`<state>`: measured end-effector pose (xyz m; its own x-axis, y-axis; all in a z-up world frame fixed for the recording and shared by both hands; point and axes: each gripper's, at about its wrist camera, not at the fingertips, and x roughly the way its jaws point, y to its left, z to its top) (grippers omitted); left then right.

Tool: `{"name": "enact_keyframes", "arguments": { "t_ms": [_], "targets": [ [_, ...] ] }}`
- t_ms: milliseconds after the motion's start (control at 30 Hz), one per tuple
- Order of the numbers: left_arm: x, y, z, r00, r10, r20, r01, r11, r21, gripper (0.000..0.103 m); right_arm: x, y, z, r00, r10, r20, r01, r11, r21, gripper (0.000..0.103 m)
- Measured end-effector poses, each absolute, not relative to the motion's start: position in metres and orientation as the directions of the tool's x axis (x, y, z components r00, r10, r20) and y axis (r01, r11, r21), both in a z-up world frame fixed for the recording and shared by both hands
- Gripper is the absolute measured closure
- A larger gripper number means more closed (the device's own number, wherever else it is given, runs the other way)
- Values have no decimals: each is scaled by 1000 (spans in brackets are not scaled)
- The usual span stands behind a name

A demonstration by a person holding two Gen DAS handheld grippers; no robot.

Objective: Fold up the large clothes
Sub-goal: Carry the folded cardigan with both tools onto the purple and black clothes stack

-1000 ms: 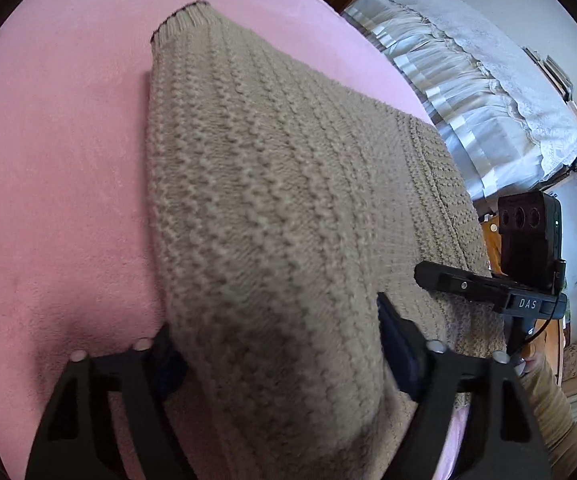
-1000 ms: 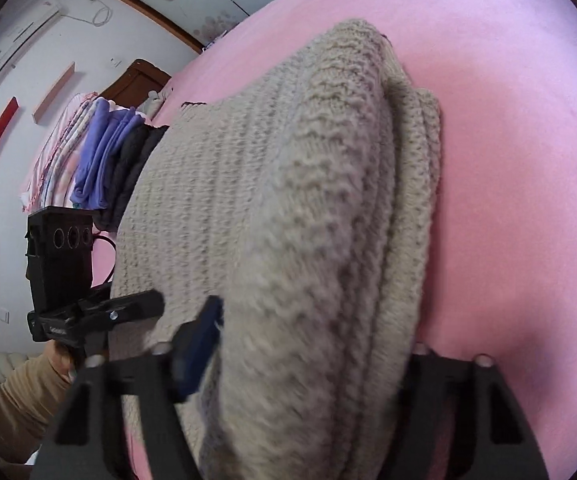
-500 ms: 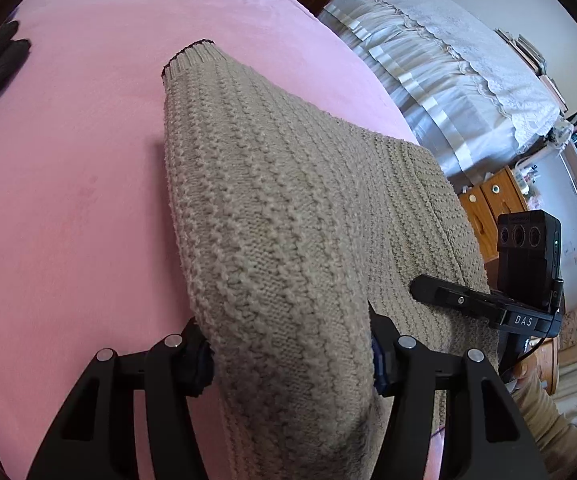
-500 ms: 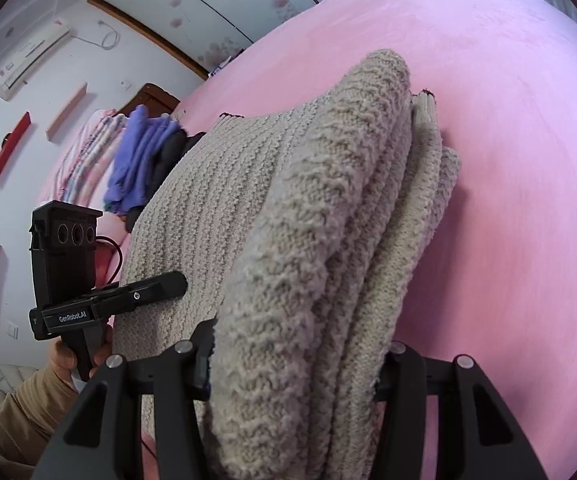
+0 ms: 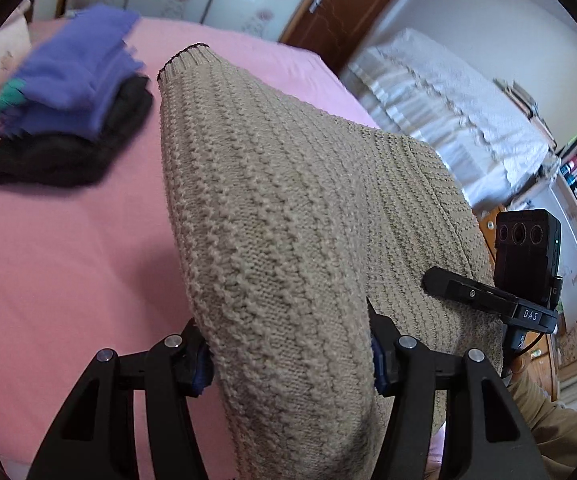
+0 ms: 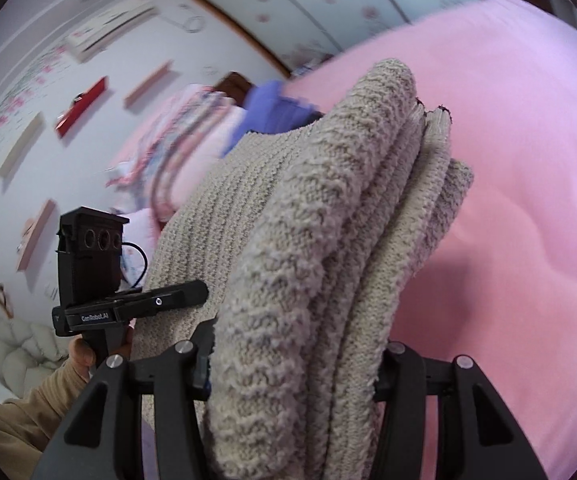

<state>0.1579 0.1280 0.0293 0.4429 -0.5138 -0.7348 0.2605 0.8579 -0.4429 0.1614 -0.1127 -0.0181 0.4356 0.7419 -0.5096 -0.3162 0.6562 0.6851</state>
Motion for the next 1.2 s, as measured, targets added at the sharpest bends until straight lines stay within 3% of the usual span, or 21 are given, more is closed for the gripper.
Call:
{"name": "enact_keyframes", "arguments": {
  "t_ms": [233, 400, 667, 867, 933, 967, 1033, 1100, 1200],
  "targets": [
    [214, 232, 107, 568, -412, -712, 252, 911, -327, 45, 227, -17, 47, 441, 782, -440, -437, 616, 656, 52],
    [316, 297, 146, 612, -336, -716, 215, 942, -259, 45, 316, 52, 87, 472, 788, -395, -480, 606, 635, 52],
    [459, 394, 146, 661, -233, -713, 125, 971, -202, 45, 476, 159, 114, 541, 740, -399, -488, 663, 568, 52],
    [544, 426, 56, 563, -131, -816, 23, 990, -142, 37, 575, 206, 56, 518, 740, -428, -406, 654, 639, 52],
    [561, 433, 23, 553, -92, -828, -43, 989, -138, 16, 595, 214, 21, 506, 726, -466, -362, 669, 649, 53],
    [571, 441, 10, 562, -87, -823, -77, 985, -157, 0, 603, 213, -2, 501, 715, -488, -316, 676, 666, 53],
    [578, 455, -17, 556, -210, -804, -96, 945, -312, 0, 612, 208, -43, 468, 706, -531, -227, 677, 700, 52],
    [578, 463, -34, 559, -322, -764, -92, 892, -443, 0, 612, 199, -73, 444, 739, -506, -188, 629, 754, 51],
    [575, 460, -30, 598, -292, -747, -59, 912, -405, 0, 606, 193, -77, 458, 728, -510, -212, 647, 733, 48]
  ]
}}
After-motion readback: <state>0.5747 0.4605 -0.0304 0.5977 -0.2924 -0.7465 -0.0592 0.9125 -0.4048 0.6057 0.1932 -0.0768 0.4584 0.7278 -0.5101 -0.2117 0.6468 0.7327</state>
